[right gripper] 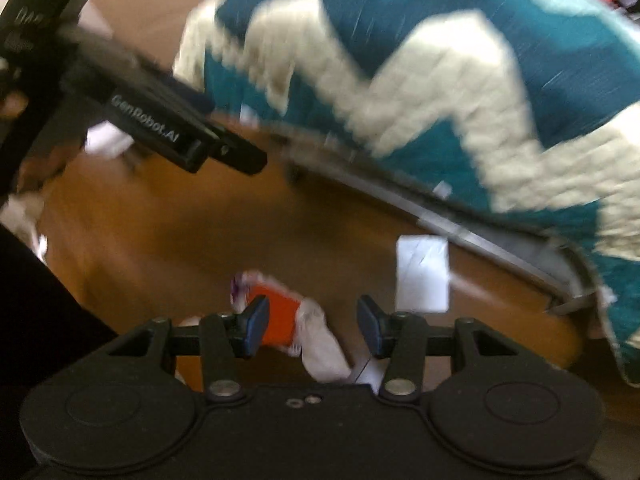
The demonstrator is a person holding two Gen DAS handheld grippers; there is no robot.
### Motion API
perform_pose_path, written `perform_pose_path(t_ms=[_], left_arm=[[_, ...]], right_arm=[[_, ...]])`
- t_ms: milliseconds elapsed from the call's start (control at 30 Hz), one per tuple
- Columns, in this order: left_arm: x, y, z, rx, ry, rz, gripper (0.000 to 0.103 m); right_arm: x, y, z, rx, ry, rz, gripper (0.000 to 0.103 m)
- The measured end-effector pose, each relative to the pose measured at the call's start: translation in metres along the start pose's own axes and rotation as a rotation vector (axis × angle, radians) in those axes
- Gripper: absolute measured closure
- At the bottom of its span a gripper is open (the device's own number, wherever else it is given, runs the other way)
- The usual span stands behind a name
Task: Collect trash
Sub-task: 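Move both tools back toward the orange mesh and white cloth under the bench, then grasp the orange mesh bundle with the left tool while the right tool grasps the white cloth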
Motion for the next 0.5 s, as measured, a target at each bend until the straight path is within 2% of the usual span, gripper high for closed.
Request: perform_pose_path(t_ms=[167, 367, 500], left_arm=[[-0.027, -0.002, -0.064, -0.003, 0.099, -0.156, 0.008], [-0.07, -0.021, -0.124, -0.071, 0.205, -0.334, 0.008], [-0.102, -0.043, -0.152, -0.091, 0.234, -0.479, 0.008]], right_arm=[[-0.011, -0.009, -0.066, 0.023, 0.137, 0.028, 0.054], [-0.026, -0.017, -0.132, 0.054, 0.27, 0.066, 0.054], [-0.033, -0.02, -0.168, 0.074, 0.324, 0.083, 0.054]])
Point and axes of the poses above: each gripper's, at about its wrist camera, not at the fingertips, and z roughly against the way its jaws point, y to its left, x to its top, the point moved 2 cm from there along -z, roughly the way its jaws point, and after that the axes turned 8 degrees about x, right-handed, at the moved point
